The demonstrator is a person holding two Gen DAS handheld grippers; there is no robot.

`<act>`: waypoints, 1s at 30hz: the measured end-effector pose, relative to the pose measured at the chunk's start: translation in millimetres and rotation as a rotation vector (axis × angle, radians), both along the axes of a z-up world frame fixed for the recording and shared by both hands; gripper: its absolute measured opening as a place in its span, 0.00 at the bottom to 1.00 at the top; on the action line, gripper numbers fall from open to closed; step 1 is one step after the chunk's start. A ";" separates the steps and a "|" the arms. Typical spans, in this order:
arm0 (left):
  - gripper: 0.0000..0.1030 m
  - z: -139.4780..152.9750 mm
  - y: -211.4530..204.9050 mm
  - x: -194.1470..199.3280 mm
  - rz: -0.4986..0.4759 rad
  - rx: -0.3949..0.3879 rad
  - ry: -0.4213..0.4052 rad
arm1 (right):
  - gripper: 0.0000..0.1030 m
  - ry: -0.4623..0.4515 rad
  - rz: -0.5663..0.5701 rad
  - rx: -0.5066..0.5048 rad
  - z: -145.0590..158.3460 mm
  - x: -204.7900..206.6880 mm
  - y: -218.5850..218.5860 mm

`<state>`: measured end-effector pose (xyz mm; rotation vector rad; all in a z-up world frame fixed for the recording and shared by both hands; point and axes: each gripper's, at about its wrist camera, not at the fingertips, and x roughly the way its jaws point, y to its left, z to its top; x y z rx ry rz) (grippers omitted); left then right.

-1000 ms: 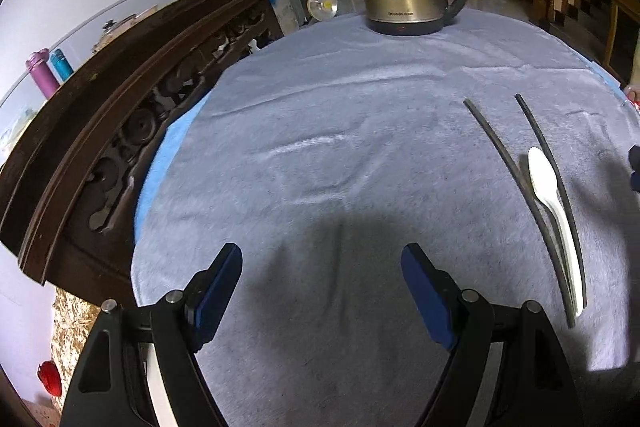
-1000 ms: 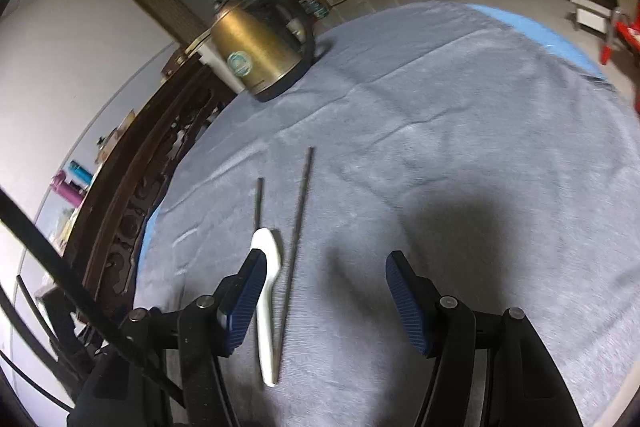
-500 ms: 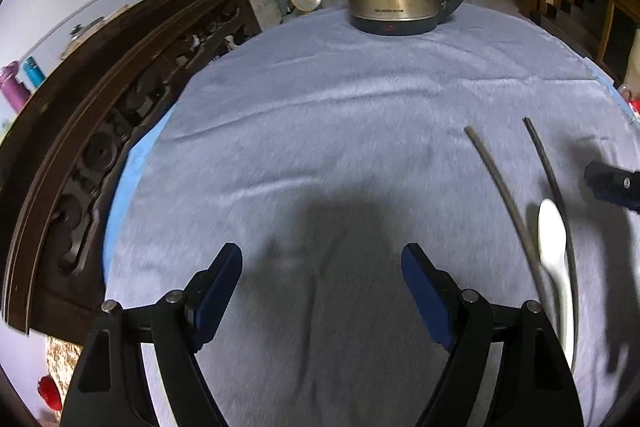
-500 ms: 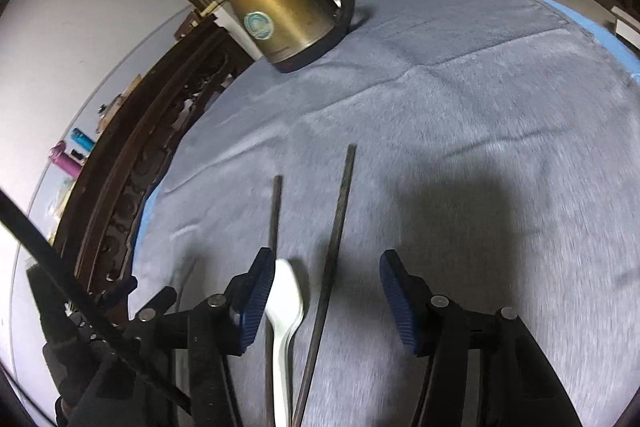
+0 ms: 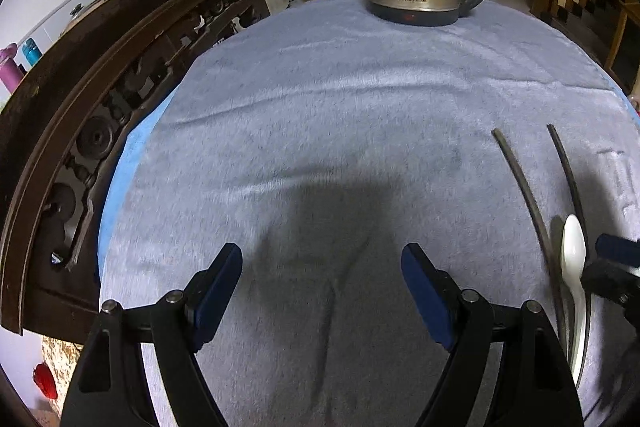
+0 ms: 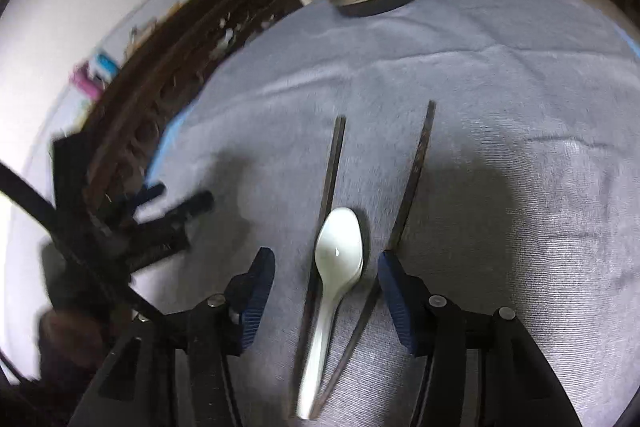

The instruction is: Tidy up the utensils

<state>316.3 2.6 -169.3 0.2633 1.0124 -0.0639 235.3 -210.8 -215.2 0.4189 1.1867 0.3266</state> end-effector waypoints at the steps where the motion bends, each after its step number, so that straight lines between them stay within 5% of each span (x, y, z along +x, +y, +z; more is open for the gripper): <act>1: 0.80 -0.3 0.2 -2.5 -0.002 -0.001 0.001 | 0.56 -0.004 0.004 -0.056 -1.1 -0.2 4.6; 8: 0.80 3.6 -5.4 -16.0 -0.029 0.002 -0.006 | 0.54 -0.031 0.011 -0.182 -10.9 -0.3 15.9; 11: 0.80 6.8 -5.1 -19.2 -0.029 -0.003 -0.009 | 0.23 -0.044 0.030 -0.244 -10.3 -0.1 21.2; 16: 0.80 11.5 -6.4 -23.9 -0.032 -0.005 -0.018 | 0.12 -0.067 0.006 -0.191 -1.5 -1.7 11.0; 24: 0.80 11.6 -14.9 -28.3 -0.059 0.001 -0.022 | 0.11 -0.074 -0.109 -0.103 7.6 -2.0 -18.8; 26: 0.80 10.4 -13.8 -29.4 -0.048 -0.002 -0.020 | 0.15 -0.045 -0.096 -0.048 5.3 -4.2 -20.8; 28: 0.80 9.0 -10.4 -30.2 -0.036 -0.010 -0.012 | 0.31 -0.030 -0.052 -0.003 4.4 -10.6 -15.2; 30: 0.80 7.1 -5.1 -32.4 -0.024 -0.016 -0.003 | 0.31 -0.043 -0.001 0.001 5.1 -16.6 -5.3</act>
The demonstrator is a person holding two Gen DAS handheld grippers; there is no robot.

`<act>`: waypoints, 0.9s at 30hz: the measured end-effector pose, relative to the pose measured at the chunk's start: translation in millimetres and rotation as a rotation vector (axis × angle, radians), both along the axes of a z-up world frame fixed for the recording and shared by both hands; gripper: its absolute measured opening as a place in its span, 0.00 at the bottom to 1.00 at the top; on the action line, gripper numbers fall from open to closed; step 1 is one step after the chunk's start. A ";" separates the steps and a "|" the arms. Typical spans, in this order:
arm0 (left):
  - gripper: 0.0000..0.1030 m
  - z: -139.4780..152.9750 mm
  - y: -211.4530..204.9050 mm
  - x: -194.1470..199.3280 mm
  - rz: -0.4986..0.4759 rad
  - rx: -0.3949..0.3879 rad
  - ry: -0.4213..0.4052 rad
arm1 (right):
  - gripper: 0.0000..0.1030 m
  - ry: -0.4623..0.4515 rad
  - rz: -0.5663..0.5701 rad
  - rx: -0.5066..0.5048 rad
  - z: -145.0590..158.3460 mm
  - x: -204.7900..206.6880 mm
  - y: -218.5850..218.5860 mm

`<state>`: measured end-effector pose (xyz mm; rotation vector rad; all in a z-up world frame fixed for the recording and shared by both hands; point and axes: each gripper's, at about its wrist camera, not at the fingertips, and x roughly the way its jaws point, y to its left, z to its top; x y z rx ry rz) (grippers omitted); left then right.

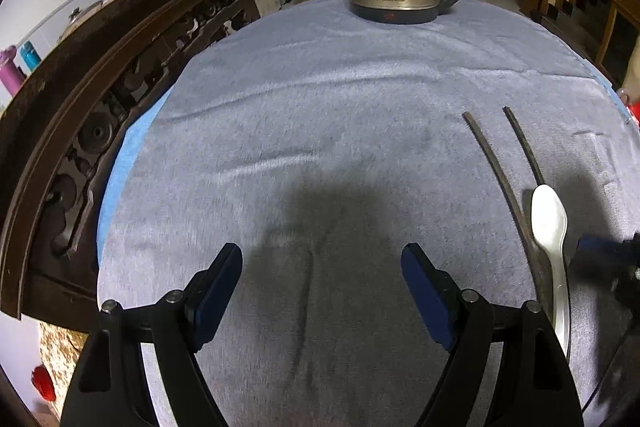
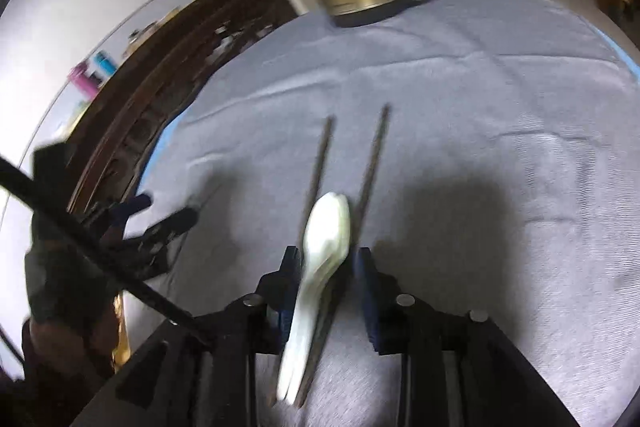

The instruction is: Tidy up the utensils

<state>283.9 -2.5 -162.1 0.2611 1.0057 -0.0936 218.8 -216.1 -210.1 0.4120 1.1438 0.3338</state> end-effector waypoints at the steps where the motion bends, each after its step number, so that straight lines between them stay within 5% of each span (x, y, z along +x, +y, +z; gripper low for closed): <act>1: 0.80 -1.1 1.2 -1.3 0.003 0.002 0.003 | 0.31 0.006 0.028 0.000 -1.4 -2.4 4.7; 5: 0.80 -5.1 5.1 -6.7 0.005 0.009 0.014 | 0.32 0.006 0.085 -0.016 -8.2 -8.8 24.3; 11: 0.80 -4.4 8.9 -12.5 0.001 0.005 0.015 | 0.30 0.038 0.131 0.109 -20.8 2.7 41.8; 13: 0.80 -4.0 10.7 -12.6 0.007 0.001 0.014 | 0.29 0.050 0.082 0.152 -23.4 4.8 31.9; 18: 0.80 -3.2 -2.8 -15.8 -0.041 -0.060 0.016 | 0.31 0.014 -0.146 0.053 -18.5 -3.4 -13.8; 24: 0.80 -10.0 -39.4 -25.1 -0.169 -0.053 0.014 | 0.31 0.011 -0.226 0.099 -19.8 -17.9 -39.1; 27: 0.80 -21.1 -47.6 -21.7 -0.168 0.016 0.035 | 0.30 0.013 -0.242 0.124 -27.7 -26.0 -43.6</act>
